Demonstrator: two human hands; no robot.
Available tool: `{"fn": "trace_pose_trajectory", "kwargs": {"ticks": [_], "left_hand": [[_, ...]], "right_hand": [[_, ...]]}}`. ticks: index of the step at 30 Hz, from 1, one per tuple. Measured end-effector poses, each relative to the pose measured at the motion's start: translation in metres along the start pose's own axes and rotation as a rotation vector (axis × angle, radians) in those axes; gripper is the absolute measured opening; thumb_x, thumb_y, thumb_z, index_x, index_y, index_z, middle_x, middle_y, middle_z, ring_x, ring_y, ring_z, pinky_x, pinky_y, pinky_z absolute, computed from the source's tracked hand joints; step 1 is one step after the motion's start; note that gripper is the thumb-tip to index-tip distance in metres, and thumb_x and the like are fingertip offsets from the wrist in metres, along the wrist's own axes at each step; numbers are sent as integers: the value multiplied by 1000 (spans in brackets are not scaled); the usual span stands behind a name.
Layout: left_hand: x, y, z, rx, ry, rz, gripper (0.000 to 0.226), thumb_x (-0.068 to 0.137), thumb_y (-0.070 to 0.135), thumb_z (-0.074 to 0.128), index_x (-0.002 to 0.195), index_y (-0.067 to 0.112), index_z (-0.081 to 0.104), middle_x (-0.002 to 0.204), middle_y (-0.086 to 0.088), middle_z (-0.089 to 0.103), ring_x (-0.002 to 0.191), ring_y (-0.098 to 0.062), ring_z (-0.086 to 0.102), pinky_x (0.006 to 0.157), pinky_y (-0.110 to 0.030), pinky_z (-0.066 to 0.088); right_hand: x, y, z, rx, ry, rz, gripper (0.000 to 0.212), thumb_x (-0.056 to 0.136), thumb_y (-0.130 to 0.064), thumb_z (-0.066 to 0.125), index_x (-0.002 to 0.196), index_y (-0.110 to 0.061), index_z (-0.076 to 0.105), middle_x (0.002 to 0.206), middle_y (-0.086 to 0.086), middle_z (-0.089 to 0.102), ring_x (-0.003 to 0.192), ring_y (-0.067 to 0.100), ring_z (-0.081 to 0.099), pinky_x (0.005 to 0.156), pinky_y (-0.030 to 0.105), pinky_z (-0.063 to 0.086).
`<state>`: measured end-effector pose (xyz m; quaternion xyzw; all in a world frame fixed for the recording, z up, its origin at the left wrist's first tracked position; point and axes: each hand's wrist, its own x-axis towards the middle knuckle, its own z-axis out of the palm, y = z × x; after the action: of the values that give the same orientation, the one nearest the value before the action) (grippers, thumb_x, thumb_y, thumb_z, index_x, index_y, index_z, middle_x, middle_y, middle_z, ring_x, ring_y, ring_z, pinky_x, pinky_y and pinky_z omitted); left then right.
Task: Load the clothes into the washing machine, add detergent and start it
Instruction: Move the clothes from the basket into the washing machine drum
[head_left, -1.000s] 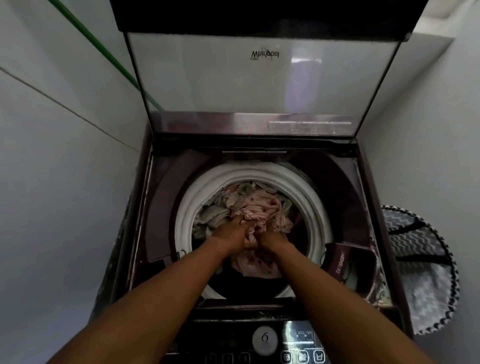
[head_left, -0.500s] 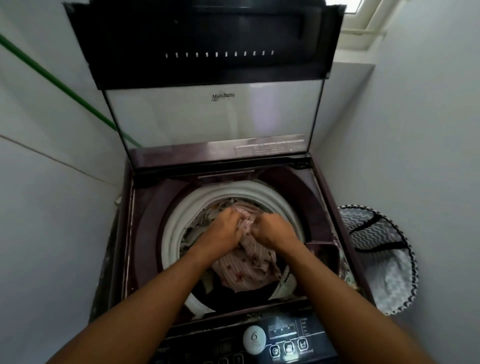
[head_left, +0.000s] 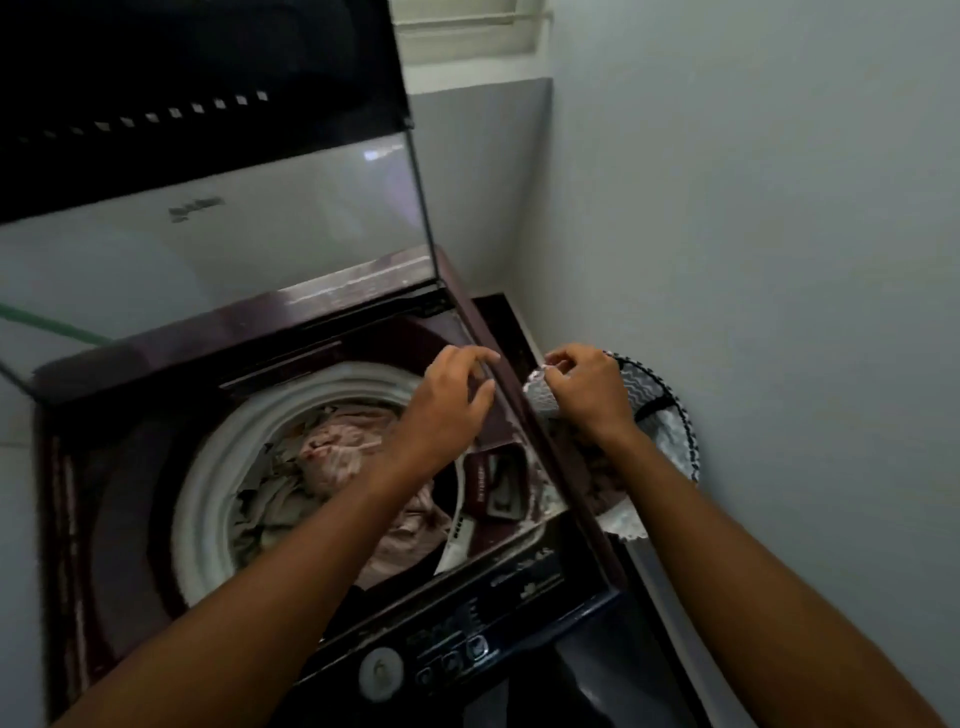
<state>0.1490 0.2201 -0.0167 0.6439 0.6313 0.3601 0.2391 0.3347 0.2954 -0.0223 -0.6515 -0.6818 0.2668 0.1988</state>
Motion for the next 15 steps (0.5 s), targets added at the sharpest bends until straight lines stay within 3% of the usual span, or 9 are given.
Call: {"fn": "trace_pose_trajectory", "kwargs": {"ticks": [3, 8, 12, 15], "left_hand": [[27, 18, 31, 4, -10, 11, 28, 88, 10, 62, 115, 19, 63, 91, 8, 47, 79, -7, 45, 82, -21, 41], [81, 35, 95, 78, -226, -14, 22, 90, 11, 57, 106, 22, 66, 94, 7, 50, 83, -10, 49, 81, -24, 44], [114, 27, 148, 155, -488, -162, 23, 90, 15, 57, 111, 21, 67, 103, 0, 58, 95, -15, 56, 88, -25, 45], [128, 16, 188, 210, -623, -343, 26, 91, 12, 57, 113, 14, 70, 107, -8, 70, 104, -22, 63, 85, -25, 44]], "right_hand": [[29, 55, -11, 11, -110, 193, 17, 82, -17, 64, 93, -10, 75, 92, 10, 75, 91, 24, 69, 83, 30, 50], [57, 144, -8, 18, -194, 356, 19, 80, -17, 59, 75, -4, 72, 75, 13, 72, 81, 34, 68, 76, 39, 55], [64, 189, 2, 42, -270, 461, 17, 84, -13, 58, 75, -7, 70, 86, 15, 73, 87, 32, 67, 77, 34, 51], [68, 227, 26, 58, -347, 527, 23, 81, -11, 53, 58, -13, 55, 65, 10, 60, 67, 30, 59, 63, 36, 48]]}}
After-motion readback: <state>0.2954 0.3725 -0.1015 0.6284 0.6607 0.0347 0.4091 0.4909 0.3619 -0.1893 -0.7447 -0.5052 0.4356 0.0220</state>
